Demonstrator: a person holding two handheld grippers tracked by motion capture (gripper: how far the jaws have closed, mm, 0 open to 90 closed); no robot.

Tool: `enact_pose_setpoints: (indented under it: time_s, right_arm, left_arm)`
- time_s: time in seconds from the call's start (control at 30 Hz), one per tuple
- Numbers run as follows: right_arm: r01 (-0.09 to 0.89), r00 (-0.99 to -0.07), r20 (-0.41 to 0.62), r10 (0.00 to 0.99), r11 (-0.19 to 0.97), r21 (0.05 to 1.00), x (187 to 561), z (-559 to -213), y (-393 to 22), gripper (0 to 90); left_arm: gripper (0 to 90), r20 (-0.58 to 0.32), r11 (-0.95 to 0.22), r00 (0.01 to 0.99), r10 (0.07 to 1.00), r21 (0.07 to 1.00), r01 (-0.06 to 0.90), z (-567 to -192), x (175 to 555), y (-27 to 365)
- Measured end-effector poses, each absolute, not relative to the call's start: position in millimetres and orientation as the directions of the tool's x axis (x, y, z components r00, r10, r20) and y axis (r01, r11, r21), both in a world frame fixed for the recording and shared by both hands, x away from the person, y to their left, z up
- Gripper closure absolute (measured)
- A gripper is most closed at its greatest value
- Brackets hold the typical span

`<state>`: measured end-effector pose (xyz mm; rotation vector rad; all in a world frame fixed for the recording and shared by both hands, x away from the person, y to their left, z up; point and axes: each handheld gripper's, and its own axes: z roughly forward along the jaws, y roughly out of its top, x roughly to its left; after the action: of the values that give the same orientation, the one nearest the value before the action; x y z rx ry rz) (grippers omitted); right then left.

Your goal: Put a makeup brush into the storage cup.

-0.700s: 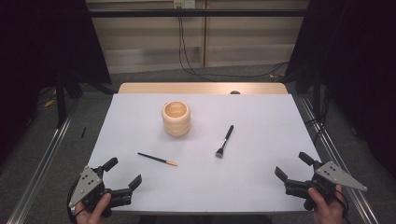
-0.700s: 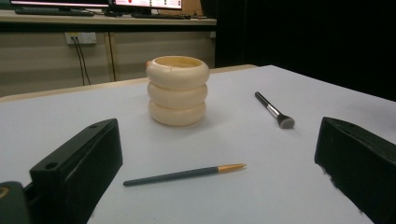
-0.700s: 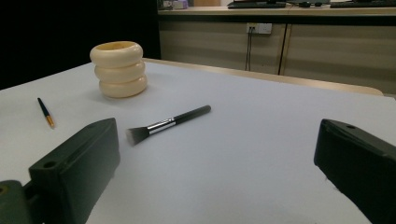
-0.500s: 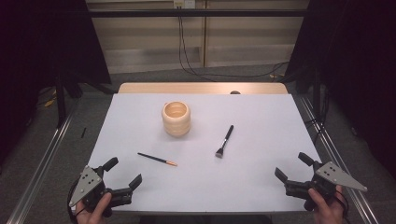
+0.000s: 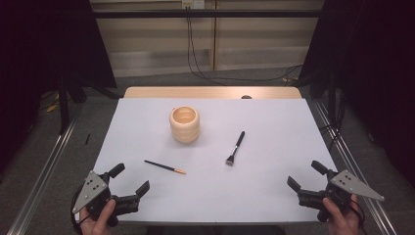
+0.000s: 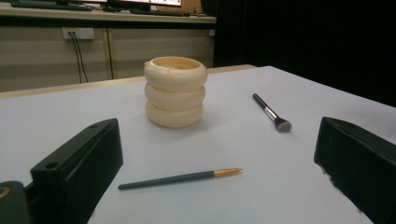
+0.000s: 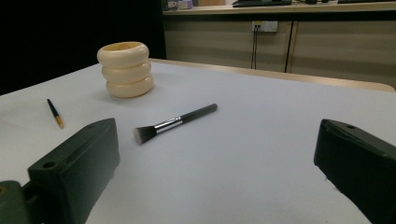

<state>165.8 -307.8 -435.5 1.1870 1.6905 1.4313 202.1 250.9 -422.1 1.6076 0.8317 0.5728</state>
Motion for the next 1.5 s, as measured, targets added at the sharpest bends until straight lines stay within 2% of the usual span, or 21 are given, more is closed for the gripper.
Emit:
enact_pose_setpoints:
  time_s: [0.23, 0.27, 0.57, 0.7, 1.5]
  right_arm:
    - [0.237, -0.422, 0.067, 0.904, 0.038, 0.971, 167.3, -436.3, -305.0, 0.0]
    - [0.241, -0.424, 0.073, 0.903, 0.034, 0.97, 167.5, -436.6, -304.9, 0.0]
    - [0.245, -0.428, 0.077, 0.901, 0.034, 0.969, 167.8, -435.9, -303.7, 0.0]
    - [0.239, -0.43, 0.074, 0.9, 0.035, 0.97, 169.0, -435.9, -303.0, 0.0]
    - [0.25, -0.455, 0.073, 0.887, 0.049, 0.967, 169.3, -437.4, -303.8, 0.0]
  left_arm:
    - [1.2, -0.061, -0.074, 0.619, 0.783, 0.979, 0.19, -410.3, 204.9, 254.1]
    - [1.2, -0.082, -0.063, 0.629, 0.773, 0.977, 0.205, -408.5, 208.6, 253.1]
    - [1.3, -0.079, -0.079, 0.665, 0.743, 0.976, 0.205, -401.0, 218.5, 242.5]
    - [1.2, -0.043, -0.121, 0.694, 0.718, 0.975, 0.186, -393.7, 224.5, 234.2]
    - [1.0, -0.029, -0.15, 0.723, 0.69, 0.972, 0.182, -377.8, 279.5, 217.0]
